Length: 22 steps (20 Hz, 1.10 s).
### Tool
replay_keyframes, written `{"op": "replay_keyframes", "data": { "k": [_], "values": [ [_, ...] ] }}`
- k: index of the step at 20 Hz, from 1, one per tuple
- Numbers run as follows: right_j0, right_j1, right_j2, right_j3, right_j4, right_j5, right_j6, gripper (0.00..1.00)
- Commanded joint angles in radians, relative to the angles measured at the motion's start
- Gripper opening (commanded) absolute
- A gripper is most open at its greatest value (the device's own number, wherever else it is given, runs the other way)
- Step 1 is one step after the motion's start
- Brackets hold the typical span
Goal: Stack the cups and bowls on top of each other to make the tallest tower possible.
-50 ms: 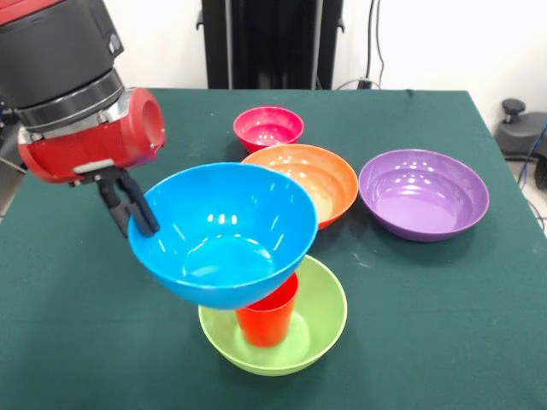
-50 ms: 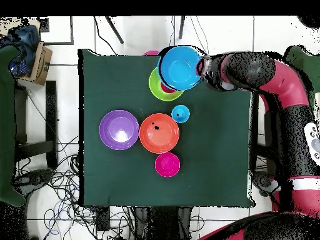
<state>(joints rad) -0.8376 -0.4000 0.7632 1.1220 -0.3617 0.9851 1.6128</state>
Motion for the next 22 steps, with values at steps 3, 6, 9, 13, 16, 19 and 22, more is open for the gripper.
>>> {"op": "replay_keyframes", "data": {
  "k": [3, 6, 9, 13, 16, 19, 22],
  "values": [
    [0.04, 0.059, -0.015, -0.02, -0.088, 0.002, -0.237, 0.0],
    [0.039, 0.058, -0.01, -0.006, -0.091, -0.009, -0.231, 0.0],
    [0.038, 0.056, -0.006, 0.005, -0.093, -0.015, -0.229, 0.0],
    [0.036, 0.053, -0.002, 0.008, -0.089, -0.01, -0.23, 0.0],
    [0.036, 0.051, 0.001, 0.009, -0.088, -0.006, -0.228, 0.0],
    [0.039, 0.051, 0.001, 0.006, -0.087, -0.005, -0.224, 0.0],
    [0.04, 0.052, 0.001, 0.006, -0.089, -0.007, -0.222, 0.0]
  ]
}}
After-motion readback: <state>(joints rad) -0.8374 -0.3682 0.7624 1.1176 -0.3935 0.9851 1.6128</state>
